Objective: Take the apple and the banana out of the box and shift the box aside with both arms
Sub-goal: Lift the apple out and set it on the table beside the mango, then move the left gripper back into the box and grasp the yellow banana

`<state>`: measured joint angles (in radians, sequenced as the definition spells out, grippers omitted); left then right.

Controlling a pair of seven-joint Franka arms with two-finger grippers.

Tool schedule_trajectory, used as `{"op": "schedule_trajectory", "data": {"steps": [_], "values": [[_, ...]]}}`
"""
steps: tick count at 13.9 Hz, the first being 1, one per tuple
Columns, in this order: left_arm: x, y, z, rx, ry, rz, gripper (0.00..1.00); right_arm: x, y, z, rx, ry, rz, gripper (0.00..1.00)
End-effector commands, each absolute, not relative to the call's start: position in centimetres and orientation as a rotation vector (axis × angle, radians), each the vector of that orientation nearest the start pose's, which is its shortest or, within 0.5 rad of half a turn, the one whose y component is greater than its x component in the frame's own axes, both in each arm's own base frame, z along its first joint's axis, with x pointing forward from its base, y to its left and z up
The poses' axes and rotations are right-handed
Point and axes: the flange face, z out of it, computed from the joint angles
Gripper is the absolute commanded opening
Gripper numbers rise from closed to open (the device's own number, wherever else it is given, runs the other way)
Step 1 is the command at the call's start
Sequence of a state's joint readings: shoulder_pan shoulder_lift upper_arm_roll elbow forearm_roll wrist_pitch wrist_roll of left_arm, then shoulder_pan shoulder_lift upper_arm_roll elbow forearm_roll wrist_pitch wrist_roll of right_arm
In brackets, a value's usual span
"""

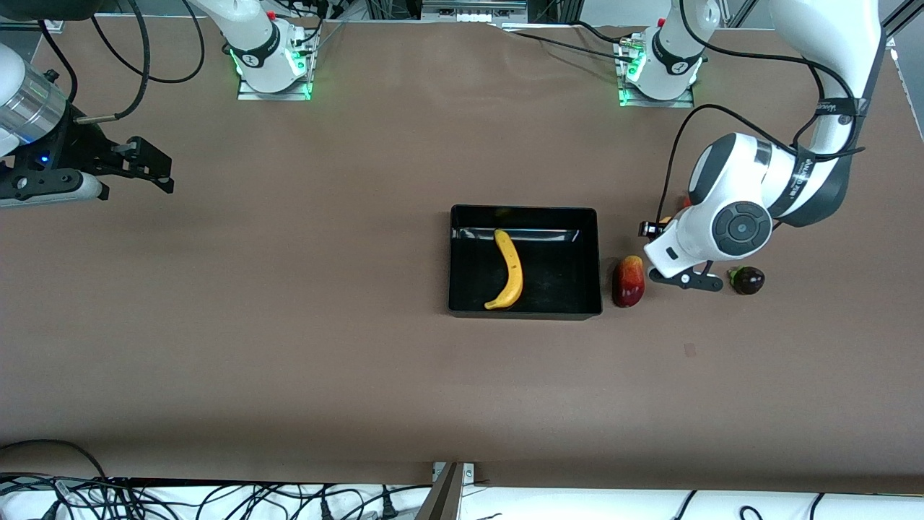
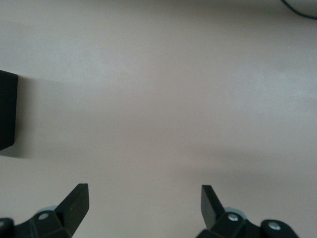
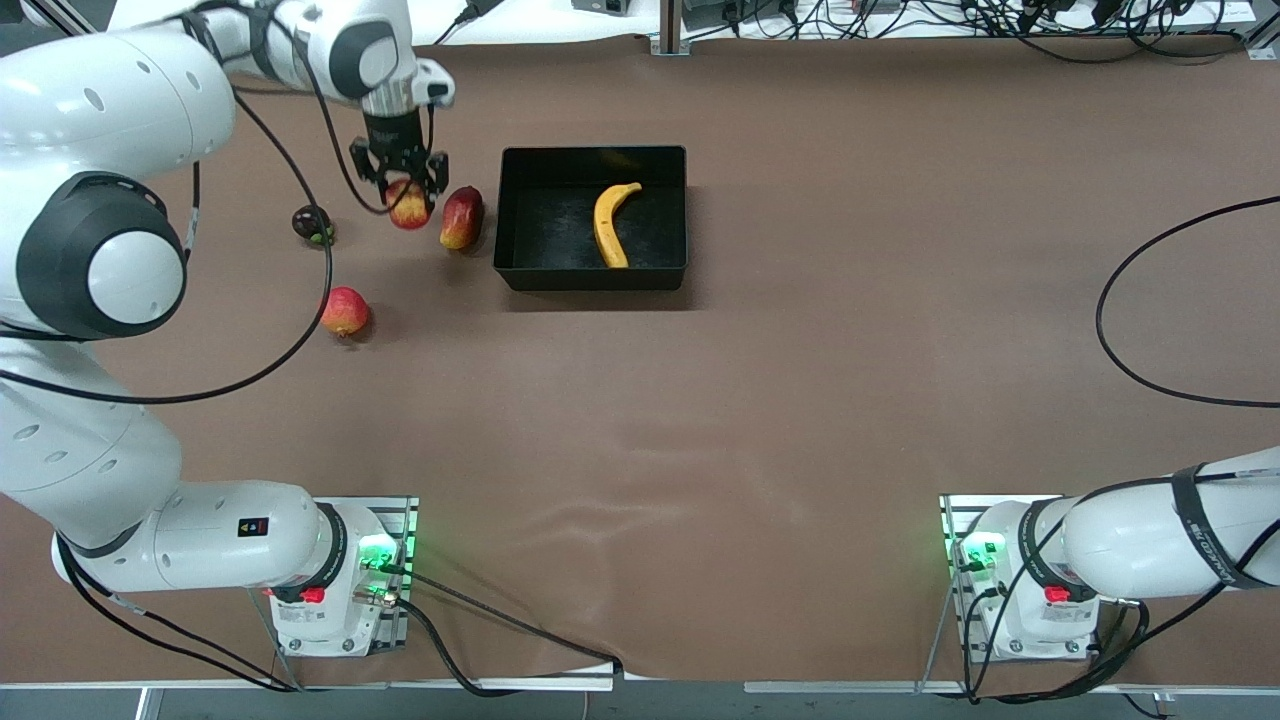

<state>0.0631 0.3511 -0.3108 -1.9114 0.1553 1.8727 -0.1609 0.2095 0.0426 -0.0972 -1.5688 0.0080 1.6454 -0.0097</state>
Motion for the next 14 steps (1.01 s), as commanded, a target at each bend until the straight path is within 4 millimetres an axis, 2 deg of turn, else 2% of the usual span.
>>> {"op": "schedule_trajectory", "data": {"steps": [1,2,4,5,6,7,8,9,10,12,13,14], "values": [[49.9,-12.1,26.5,-2.974,0.324,0.422,0.34,56.8,6.5,61.1,-3.112,-0.177,-0.046,1.0],[49.4,-10.8,25.0,-2.999,0.295,0.39,0.34,56.8,6.5,61.1,-3.112,-0.177,-0.046,1.0],[48.7,-10.9,22.4,-3.036,0.31,0.325,0.36,56.8,6.5,61.2,-3.114,-0.178,-0.049,1.0],[48.7,-10.9,21.4,-3.046,0.311,0.33,0.41,56.8,6.5,61.1,-3.112,-0.177,-0.046,1.0],[48.8,-11.0,20.8,-3.056,0.311,0.318,0.53,56.8,6.5,61.1,-3.114,-0.178,-0.046,1.0],[48.9,-10.9,20.8,-3.059,0.308,0.311,0.96,56.8,6.5,61.1,-3.112,-0.177,-0.046,1.0],[49.1,-10.8,21.2,-3.057,0.307,0.308,1.0,56.8,6.5,61.1,-3.112,-0.177,-0.049,1.0],[49.4,-10.5,21.9,-3.052,0.295,0.31,1.0,56.8,6.5,61.1,-3.112,-0.177,-0.046,1.0],[50.3,-10.6,23.4,-3.045,0.275,0.301,1.0,56.8,6.5,61.1,-3.113,-0.178,-0.049,1.0],[53.1,-11.3,27.5,-3.025,0.261,0.332,1.0,56.8,6.5,61.2,-3.112,-0.177,-0.051,1.0],[54.7,-12.2,30.0,-3.018,0.263,0.335,1.0,56.8,6.5,61.2,-3.112,-0.177,-0.051,1.0],[55.8,-14.8,32.5,-3.027,0.29,0.316,1.0,56.8,6.5,61.1,-3.112,-0.175,-0.049,1.0]]}}
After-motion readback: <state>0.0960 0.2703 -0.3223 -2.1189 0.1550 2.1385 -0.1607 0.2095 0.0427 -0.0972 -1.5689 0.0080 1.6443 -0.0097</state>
